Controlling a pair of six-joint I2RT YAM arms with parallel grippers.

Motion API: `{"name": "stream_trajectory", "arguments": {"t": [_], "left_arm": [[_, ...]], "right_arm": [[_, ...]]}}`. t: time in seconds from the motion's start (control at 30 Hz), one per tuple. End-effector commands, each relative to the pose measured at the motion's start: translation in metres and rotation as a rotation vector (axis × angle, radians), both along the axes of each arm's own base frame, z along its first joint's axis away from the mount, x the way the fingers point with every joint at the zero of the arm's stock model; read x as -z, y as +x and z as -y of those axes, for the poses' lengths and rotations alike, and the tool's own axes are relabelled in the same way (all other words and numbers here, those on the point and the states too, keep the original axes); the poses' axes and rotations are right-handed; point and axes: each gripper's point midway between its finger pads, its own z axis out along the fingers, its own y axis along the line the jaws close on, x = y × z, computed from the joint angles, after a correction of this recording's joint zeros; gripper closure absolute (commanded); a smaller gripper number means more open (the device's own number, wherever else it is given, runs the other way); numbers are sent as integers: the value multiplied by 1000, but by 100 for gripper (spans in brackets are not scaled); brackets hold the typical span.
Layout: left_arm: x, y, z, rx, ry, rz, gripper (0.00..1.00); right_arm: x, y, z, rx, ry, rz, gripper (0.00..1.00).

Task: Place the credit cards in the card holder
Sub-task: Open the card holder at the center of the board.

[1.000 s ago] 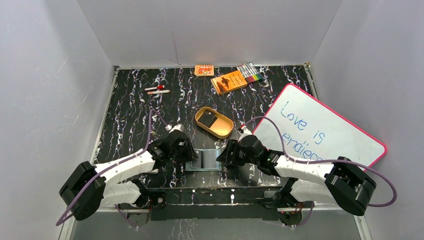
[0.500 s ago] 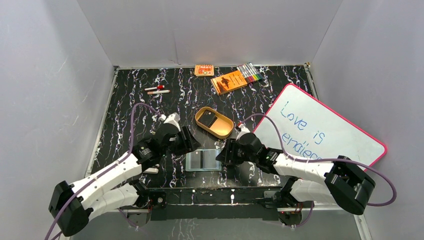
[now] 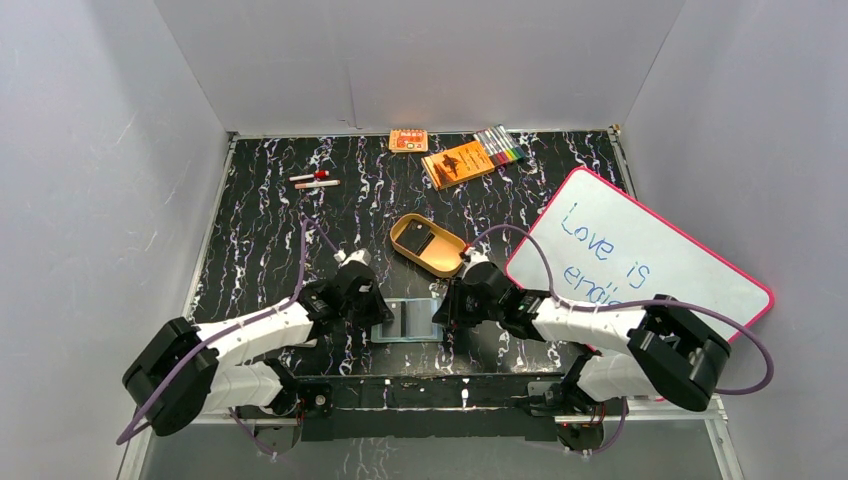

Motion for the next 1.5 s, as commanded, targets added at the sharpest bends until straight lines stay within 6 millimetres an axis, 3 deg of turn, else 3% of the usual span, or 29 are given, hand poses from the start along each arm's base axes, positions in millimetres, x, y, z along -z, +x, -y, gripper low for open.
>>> {"name": "stream_trajectory", "arguments": {"t": [0.0, 0.3, 0.57, 0.97, 1.17, 1.3, 1.47], "left_arm": [[19, -1, -15, -40, 66, -7, 99], [34, -8, -20, -46, 85, -40, 99], [40, -13, -23, -45, 88, -57, 99], [43, -15, -21, -39, 72, -60, 99], [33, -12, -18, -36, 55, -40, 98], [23, -10, -19, -40, 58, -28, 90], [2, -3, -17, -47, 43, 13, 64]], "right_arm": [[-7, 9, -8, 30, 0, 0, 72], [8, 13, 0, 36, -87, -2, 81], [11, 12, -11, -7, -78, -11, 81], [-1, 7, -31, -82, -22, 3, 74], [-14, 7, -39, -104, -1, 34, 67], [-18, 7, -44, -119, 5, 45, 57], [-16, 7, -48, -129, -2, 43, 50]]}}
